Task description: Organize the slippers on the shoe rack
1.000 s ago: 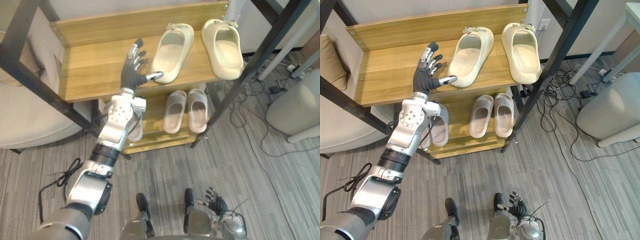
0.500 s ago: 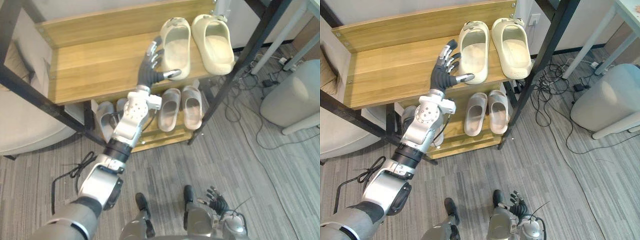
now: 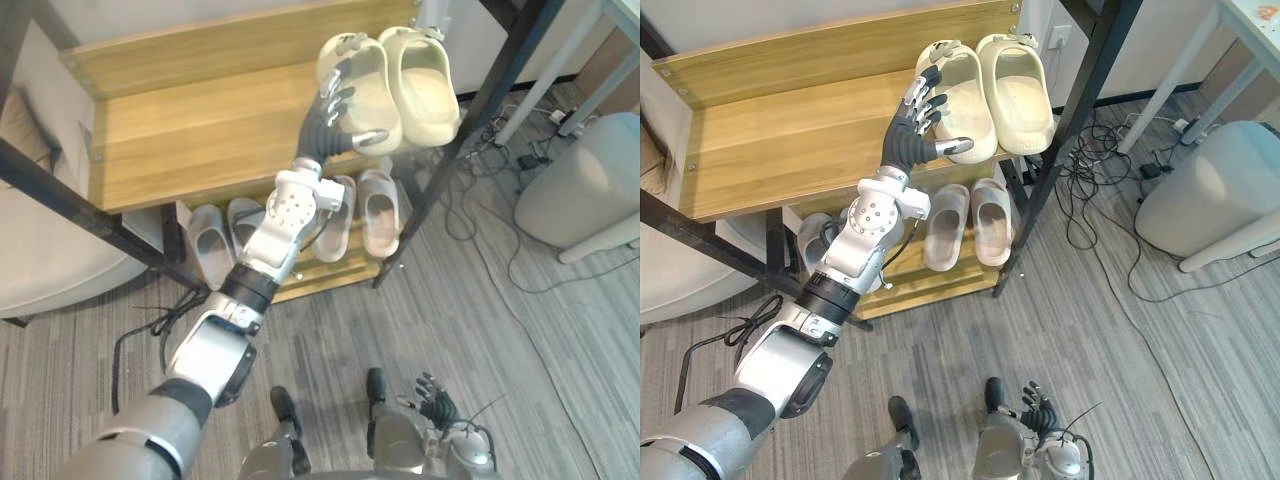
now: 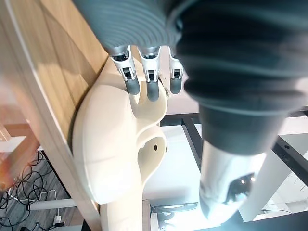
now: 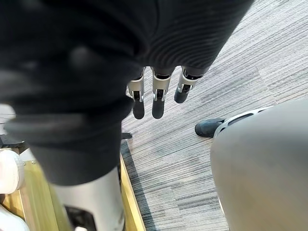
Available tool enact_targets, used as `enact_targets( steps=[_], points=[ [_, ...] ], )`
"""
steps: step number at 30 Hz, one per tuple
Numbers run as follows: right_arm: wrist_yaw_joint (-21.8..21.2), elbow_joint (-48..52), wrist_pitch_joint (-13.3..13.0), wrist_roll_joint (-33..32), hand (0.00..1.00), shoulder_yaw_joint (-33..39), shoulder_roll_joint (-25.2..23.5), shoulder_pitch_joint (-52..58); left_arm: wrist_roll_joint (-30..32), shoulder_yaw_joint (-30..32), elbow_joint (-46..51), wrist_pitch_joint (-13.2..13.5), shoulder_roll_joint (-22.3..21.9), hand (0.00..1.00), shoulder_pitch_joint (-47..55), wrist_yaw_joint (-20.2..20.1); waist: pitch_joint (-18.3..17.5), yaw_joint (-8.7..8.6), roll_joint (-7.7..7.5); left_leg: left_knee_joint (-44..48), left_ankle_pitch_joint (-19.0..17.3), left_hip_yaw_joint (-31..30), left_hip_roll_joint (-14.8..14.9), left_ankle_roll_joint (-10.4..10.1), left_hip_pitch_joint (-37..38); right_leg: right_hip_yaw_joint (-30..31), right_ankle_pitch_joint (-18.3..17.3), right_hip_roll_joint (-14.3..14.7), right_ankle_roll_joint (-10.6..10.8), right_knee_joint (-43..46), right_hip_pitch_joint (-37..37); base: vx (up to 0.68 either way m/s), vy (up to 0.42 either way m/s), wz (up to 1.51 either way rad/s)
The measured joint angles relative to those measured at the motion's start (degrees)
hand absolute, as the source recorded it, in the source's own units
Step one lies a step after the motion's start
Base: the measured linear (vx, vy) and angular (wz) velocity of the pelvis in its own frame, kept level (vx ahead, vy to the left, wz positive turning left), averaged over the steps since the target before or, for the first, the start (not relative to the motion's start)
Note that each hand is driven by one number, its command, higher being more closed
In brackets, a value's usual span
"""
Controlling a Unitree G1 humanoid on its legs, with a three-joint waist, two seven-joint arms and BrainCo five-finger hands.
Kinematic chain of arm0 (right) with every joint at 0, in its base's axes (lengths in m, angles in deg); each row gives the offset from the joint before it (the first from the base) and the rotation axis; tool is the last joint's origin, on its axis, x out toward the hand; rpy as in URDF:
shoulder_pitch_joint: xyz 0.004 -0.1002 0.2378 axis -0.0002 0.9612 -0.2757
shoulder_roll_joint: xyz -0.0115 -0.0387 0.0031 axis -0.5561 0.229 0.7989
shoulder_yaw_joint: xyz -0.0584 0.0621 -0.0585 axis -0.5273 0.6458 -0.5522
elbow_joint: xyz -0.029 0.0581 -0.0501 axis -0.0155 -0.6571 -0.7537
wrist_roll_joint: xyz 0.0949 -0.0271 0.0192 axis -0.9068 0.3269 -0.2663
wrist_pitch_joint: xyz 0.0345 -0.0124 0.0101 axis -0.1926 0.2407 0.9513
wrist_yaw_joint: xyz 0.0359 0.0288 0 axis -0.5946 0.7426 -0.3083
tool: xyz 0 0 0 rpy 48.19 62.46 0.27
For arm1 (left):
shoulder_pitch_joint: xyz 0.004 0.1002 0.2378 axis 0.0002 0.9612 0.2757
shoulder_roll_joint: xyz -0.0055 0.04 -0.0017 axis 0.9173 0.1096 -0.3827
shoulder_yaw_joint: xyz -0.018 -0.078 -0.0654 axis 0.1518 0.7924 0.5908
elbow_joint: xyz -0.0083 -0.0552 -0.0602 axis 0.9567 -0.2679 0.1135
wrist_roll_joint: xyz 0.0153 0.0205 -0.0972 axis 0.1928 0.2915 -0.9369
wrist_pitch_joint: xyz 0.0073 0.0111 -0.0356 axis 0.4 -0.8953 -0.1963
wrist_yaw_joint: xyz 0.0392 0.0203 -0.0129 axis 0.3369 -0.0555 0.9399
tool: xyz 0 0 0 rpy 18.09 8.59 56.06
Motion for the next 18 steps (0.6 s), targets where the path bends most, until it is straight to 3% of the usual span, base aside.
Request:
enact_targets(
  steps=[6,9,12,18],
  points=[
    [-0.01,-0.02,0.0,-0.01,0.0,1.09,0.01,0.15,0.0,0.21,-0.19,-0.03,0.88,0.0,-0.99,-0.08,0.02,-0.37,-0.02,0.0,-0.01,0.02,0.04,0.0,-0.01,-0.13,0.19,0.03,0.27,0.01,-0.04,0.0,0.004,-0.01],
    [-0.06,-0.11,0.03,-0.01,0.0,1.68,0.06,0.58,0.15,1.33,2.51,-0.1,4.47,0.0,-1.13,-0.08,0.01,-0.28,-0.02,0.01,0.0,-0.32,0.05,0.01,0.05,-0.51,0.23,0.03,0.33,0.01,0.24,-0.01,0.036,0.05],
    [-0.27,-0.2,0.03,-0.01,0.0,1.79,0.41,1.46,0.02,2.45,10.84,0.26,7.32,0.0,1.37,-0.14,0.0,-0.09,0.01,0.01,0.0,-1.59,0.07,0.01,0.87,-1.71,0.08,0.02,0.35,0.0,1.77,0.01,0.016,0.16],
    [-1.0,-1.15,0.14,0.05,0.0,1.46,1.12,1.79,-3.38,3.52,26.44,2.0,8.62,0.0,12.93,-2.62,-0.24,1.23,0.08,0.0,-0.05,-3.18,-0.01,-0.06,1.76,-2.7,-1.01,0.0,0.11,-0.04,3.61,0.01,0.02,0.15]
  ],
)
